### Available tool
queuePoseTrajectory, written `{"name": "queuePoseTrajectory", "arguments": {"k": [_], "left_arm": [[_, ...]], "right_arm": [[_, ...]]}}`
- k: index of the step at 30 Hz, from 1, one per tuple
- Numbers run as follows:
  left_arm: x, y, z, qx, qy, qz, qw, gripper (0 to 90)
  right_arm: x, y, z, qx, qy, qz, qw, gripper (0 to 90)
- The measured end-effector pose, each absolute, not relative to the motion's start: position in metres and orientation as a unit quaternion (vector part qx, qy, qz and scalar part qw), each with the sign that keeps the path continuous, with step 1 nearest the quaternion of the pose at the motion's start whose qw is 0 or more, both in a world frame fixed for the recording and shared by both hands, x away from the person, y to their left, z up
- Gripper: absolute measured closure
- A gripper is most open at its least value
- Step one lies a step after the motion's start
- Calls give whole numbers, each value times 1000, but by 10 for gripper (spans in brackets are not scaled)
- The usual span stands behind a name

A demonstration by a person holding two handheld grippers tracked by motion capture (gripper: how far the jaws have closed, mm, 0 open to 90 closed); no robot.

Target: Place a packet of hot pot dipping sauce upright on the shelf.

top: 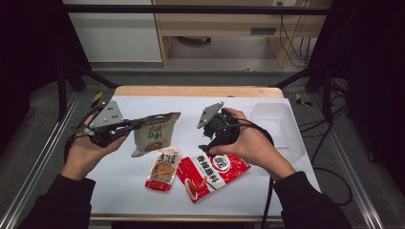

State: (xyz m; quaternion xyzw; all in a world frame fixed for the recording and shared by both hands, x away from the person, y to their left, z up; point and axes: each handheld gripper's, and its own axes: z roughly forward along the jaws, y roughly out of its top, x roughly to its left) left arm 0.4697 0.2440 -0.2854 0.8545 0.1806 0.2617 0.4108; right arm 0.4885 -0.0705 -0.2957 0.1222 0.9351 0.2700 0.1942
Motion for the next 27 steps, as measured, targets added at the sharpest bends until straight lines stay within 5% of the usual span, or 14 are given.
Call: {"name": "queuePoseTrajectory", "arguments": {"k": [17, 27], "left_arm": [[472, 217, -295, 867, 144, 238, 414, 900], [463, 197, -294, 870, 112, 217, 429, 900]], "right_arm": [[511, -49, -293, 87, 943, 254, 196, 257], [511, -37, -295, 57, 951, 239, 190, 389]]}}
